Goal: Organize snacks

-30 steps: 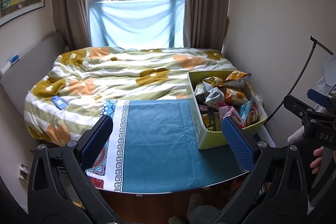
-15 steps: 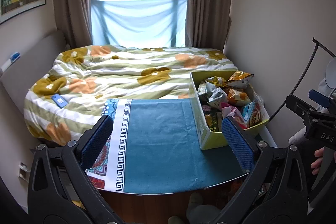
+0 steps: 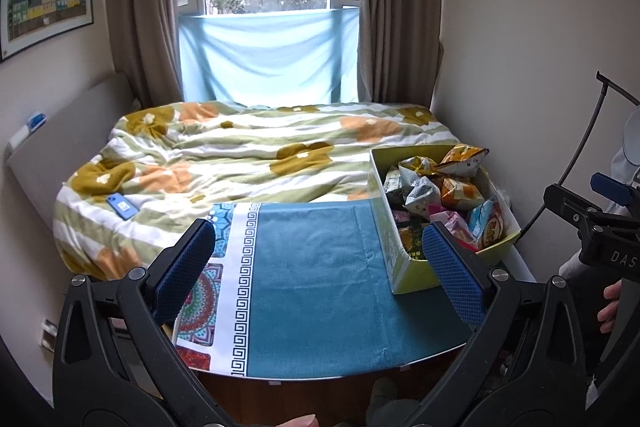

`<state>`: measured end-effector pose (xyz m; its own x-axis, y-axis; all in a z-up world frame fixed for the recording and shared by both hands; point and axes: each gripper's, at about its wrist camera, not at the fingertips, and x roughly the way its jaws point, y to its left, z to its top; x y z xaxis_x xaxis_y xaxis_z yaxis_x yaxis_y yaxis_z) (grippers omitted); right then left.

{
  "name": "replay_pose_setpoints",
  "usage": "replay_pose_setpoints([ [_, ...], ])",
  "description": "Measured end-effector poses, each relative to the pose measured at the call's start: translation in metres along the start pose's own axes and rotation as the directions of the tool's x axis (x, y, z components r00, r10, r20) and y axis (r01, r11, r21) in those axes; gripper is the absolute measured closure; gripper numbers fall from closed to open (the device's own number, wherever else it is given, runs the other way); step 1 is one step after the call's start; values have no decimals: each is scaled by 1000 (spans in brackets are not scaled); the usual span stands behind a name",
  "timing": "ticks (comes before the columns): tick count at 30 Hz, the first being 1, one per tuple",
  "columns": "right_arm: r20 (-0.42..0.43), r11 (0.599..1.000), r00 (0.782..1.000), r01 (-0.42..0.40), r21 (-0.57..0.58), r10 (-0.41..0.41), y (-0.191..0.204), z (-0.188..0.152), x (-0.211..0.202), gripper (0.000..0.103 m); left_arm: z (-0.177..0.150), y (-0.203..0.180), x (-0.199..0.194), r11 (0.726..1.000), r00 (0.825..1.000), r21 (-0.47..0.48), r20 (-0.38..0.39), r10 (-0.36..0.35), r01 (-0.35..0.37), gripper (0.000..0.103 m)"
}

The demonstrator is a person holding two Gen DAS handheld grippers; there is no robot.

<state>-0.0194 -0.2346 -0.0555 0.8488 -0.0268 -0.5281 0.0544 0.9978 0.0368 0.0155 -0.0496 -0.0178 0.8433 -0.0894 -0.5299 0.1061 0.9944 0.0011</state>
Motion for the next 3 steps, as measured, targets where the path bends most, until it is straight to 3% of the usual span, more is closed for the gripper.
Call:
replay_pose_setpoints([
  [3,0,1000,1000,1,2,-1,0,0,1,0,1,0,0,1000,1000,4,5,8,-8,0],
])
